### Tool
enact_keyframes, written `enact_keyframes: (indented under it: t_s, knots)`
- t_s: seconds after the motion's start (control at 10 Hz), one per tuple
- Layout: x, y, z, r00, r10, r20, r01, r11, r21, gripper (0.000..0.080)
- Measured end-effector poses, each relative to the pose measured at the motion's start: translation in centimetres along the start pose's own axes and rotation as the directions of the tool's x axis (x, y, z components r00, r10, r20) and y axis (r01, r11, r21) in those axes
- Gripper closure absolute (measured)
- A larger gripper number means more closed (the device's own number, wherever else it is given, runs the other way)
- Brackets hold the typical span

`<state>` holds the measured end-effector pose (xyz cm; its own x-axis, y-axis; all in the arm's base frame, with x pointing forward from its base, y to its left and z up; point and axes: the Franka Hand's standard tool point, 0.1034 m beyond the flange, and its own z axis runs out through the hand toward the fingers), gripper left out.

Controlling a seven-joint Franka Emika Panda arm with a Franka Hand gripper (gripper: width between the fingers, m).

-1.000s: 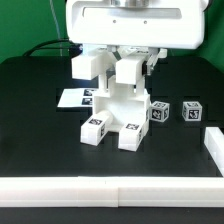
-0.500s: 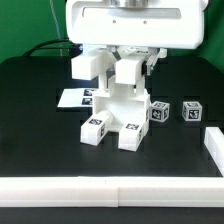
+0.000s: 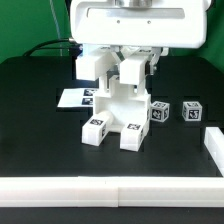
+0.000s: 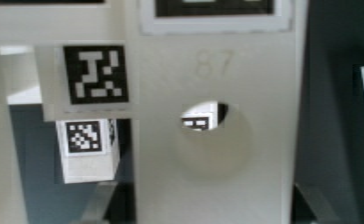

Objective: Assemble chair

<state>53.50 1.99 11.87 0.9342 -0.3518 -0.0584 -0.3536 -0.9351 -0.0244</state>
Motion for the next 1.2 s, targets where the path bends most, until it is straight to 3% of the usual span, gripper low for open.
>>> enact_keyframes:
  t_s: [0.8,1.2]
  knots:
    - [0.1,0.1,-0.1,1.000,-0.001,-0.003,0.001,1.000,0.002,0.0511]
    - [-0.8,-0.2,0.4,1.000,-0.015,0.009,0.015,1.000,-0.002,0.0511]
